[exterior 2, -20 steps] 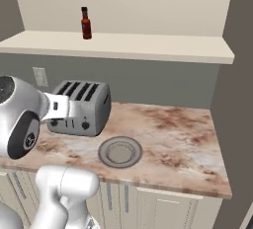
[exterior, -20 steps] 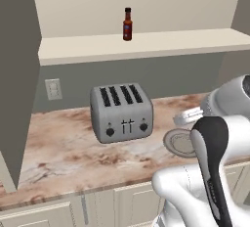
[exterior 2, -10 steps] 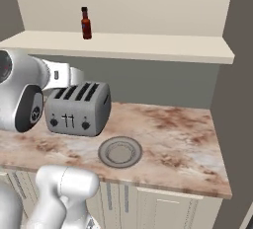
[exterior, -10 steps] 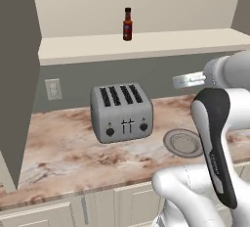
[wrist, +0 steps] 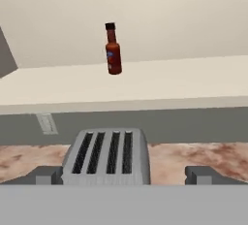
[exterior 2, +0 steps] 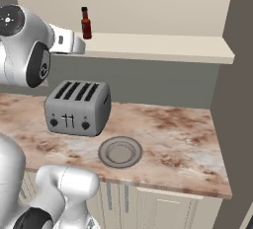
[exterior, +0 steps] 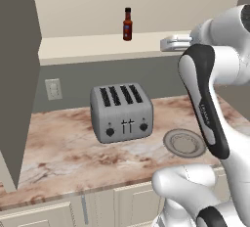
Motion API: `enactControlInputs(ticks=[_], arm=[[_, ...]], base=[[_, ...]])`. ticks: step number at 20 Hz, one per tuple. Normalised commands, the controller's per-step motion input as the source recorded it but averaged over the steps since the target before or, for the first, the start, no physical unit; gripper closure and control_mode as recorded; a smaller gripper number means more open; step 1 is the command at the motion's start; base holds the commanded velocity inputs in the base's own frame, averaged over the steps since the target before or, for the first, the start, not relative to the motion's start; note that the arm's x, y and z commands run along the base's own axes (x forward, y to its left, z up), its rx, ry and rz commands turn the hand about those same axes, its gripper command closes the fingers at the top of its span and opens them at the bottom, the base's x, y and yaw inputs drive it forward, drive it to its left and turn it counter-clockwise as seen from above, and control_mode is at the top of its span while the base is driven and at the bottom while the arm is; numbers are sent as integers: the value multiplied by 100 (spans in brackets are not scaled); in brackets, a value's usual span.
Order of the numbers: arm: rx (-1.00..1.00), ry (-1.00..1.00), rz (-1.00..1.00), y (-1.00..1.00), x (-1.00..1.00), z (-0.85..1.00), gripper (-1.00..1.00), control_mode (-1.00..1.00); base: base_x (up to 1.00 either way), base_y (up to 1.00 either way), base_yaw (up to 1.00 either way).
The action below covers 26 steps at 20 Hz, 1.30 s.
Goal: Move the hot dog bun to the plate on the dining table and place the condiment next to that plate. Then navigate to the fridge and take the sausage and place it on the plate as well.
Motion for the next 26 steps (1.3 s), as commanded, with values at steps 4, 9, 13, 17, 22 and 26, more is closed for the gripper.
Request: enactControlInputs(ticks=[4, 9, 13, 17, 22, 26], arm=[[13, 0, 0, 17, 88, 7, -100, -100], [8, -4, 0, 28, 84, 1, -100, -100], [4, -11, 0, 23, 91, 3, -100, -100], [0, -3, 0, 8, 71, 23, -100, -100], [0, 0, 0, 1, 64, 31, -100, -100], [0, 0, 0, 7, 52, 5, -100, -100]], base=[[0, 0, 0], [0, 0, 0], [0, 0, 0], [0, 0, 0], [0, 0, 0], [0, 0, 0]])
